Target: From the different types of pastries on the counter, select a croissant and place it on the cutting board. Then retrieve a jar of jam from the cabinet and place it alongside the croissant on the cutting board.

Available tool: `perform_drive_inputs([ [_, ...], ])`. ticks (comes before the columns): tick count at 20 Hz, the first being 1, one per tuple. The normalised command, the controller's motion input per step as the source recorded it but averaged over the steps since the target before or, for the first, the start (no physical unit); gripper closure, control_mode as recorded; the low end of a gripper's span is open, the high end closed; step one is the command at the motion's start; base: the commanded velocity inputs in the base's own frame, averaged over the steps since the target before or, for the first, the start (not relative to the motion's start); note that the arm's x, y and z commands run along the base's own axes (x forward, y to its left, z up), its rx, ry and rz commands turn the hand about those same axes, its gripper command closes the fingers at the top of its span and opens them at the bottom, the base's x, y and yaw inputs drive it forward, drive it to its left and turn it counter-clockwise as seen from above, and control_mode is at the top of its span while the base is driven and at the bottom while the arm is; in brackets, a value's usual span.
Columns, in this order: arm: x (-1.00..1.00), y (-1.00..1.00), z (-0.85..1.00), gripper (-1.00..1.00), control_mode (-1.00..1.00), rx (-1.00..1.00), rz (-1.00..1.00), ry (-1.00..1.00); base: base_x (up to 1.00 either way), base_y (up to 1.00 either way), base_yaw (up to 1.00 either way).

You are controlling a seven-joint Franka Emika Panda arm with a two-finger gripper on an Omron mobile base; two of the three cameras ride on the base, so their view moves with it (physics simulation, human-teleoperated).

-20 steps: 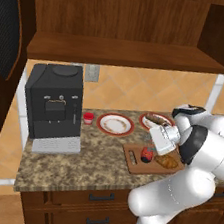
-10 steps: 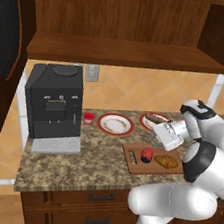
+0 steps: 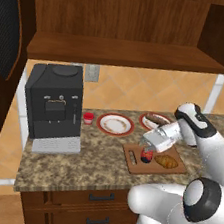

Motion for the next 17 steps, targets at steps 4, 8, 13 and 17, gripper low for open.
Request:
perform_drive_inputs([
  [4,-0.29,0.89,0.29,-1.0,-1.0,-0.06,0.0,0.23,0.0,0.0,0.0],
  [8,-0.23,0.9,0.29,-1.0,-1.0,-0.08,0.0,0.21,0.0,0.0,0.0],
  [13,-0.12,0.89,0.17,-1.0,-1.0,-0.11,-0.02,0.13,0.0,0.0,0.0],
  [17,-0.27,0.62,0.32,-1.0,-1.0,-0.07,-0.04,0.01,0.0,0.0,0.0],
])
